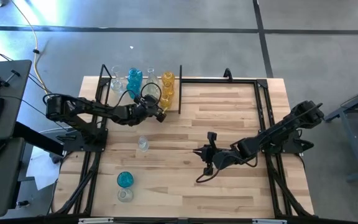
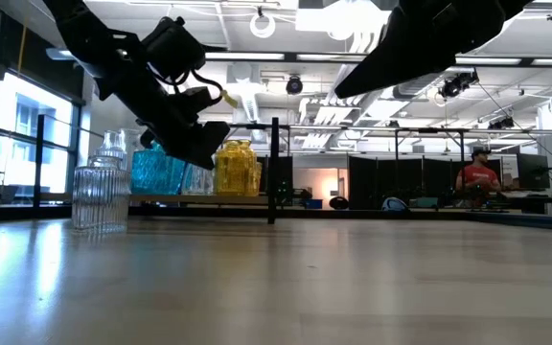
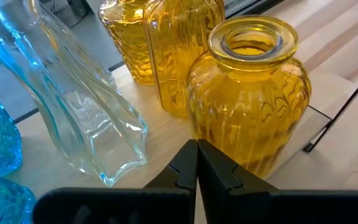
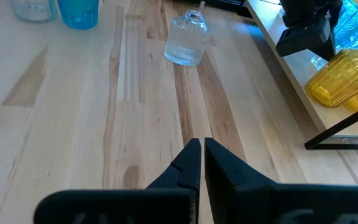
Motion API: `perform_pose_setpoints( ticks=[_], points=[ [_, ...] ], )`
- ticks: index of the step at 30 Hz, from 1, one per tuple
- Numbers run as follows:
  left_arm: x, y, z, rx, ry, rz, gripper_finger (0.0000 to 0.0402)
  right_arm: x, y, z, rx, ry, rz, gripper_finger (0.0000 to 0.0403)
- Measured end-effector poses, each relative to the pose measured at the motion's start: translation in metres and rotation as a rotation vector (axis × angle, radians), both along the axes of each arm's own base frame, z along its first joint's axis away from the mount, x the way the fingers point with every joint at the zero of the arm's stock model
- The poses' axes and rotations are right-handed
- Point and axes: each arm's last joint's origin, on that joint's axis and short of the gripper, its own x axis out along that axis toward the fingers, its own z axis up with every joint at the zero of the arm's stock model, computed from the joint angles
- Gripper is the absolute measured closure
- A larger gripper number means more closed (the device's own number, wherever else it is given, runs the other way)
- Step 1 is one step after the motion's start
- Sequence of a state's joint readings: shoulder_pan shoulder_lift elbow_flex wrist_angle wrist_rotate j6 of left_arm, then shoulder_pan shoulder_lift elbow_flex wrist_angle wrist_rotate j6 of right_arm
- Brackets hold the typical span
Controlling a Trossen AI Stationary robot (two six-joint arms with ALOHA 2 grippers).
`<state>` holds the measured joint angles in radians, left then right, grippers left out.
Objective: Sort vases onto shelf
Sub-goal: Put the yellow vase on the shelf aligned with the other yellow vase, then put the transparent vase on the shelf aligned with the other transparent vase
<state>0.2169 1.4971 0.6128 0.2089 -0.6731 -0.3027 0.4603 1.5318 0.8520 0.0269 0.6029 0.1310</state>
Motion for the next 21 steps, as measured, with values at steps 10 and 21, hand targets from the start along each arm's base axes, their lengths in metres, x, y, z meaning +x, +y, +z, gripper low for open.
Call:
perform_pose_setpoints(
  ticks=[10, 21],
  points=[
    [0.000, 0.000, 0.000, 0.000, 0.001, -0.002, 0.0401, 0.000, 0.000, 0.000, 0.000, 0.000, 0.000, 0.0401],
    [-0.004, -0.028, 0.016, 0.003, -0.001, -0.100, 0.0401, -0.001, 0.000, -0.001, -0.004, 0.008, 0.000, 0.0401]
  ],
)
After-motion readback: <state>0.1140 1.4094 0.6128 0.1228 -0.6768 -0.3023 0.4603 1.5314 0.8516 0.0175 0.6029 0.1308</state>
